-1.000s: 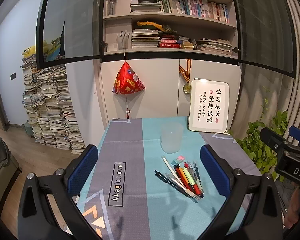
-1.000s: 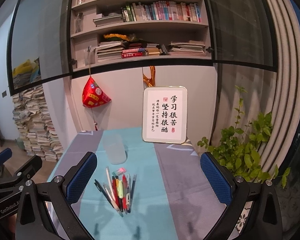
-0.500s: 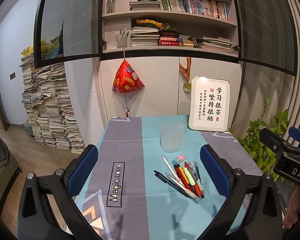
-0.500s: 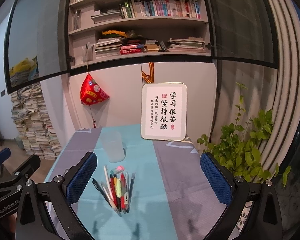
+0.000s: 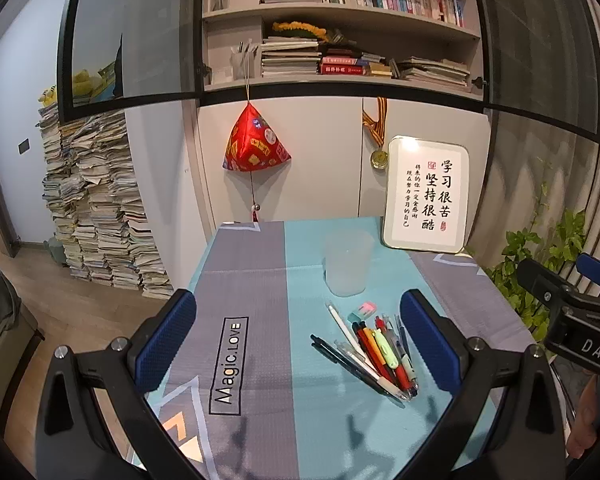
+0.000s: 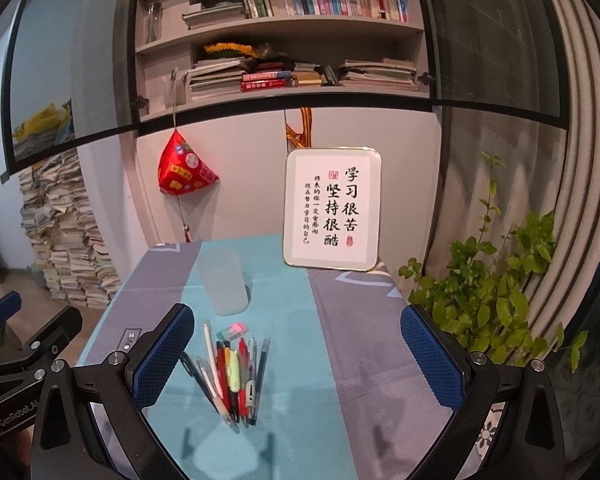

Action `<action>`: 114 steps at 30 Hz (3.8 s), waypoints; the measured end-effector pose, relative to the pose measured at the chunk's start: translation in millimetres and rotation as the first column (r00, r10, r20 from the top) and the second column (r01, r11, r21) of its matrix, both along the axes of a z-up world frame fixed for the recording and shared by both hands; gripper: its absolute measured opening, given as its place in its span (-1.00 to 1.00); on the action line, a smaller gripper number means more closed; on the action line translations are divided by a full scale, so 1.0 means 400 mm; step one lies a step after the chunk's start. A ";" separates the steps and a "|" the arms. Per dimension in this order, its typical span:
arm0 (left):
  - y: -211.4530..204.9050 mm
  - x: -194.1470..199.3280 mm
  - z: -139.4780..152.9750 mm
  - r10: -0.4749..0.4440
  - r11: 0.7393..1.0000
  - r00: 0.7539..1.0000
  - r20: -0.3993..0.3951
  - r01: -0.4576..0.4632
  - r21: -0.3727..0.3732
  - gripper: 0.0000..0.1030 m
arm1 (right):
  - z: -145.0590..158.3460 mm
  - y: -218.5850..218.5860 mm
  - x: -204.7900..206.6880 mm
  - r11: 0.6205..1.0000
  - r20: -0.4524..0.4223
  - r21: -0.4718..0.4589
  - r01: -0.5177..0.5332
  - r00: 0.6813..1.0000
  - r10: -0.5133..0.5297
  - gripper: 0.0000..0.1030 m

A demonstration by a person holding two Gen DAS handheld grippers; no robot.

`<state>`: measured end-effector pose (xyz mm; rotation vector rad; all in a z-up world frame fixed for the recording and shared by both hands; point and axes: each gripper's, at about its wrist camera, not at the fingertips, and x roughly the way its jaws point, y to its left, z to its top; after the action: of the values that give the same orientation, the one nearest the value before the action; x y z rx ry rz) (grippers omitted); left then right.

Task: Organize stationery
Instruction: 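Lower both tools to the pens and close the right gripper on a clear pen, then close the left gripper on a black pen while the right holds its clear pen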

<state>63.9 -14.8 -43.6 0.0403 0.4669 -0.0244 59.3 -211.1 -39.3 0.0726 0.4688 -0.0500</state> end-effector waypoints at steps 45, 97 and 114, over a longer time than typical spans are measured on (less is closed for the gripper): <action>0.011 0.352 -0.359 -0.072 0.997 0.868 -0.491 0.054 -0.051 0.05 | -0.360 0.050 0.438 0.989 -0.465 0.095 -0.116 0.873 0.147 -0.25; -0.053 0.392 -0.353 -0.191 0.974 0.830 -0.524 0.225 0.001 -0.87 | -0.331 -0.074 0.379 0.969 -0.408 0.229 -0.093 0.895 0.182 -0.81; -0.075 0.397 -0.360 -0.165 0.985 0.816 -0.553 0.165 -0.051 -0.41 | -0.337 -0.067 0.381 0.966 -0.407 0.237 -0.107 0.891 0.198 -0.81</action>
<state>222.6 -44.8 -187.7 0.0737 1.0522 -0.2133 211.7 -237.7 -174.1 0.2344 0.9208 0.1437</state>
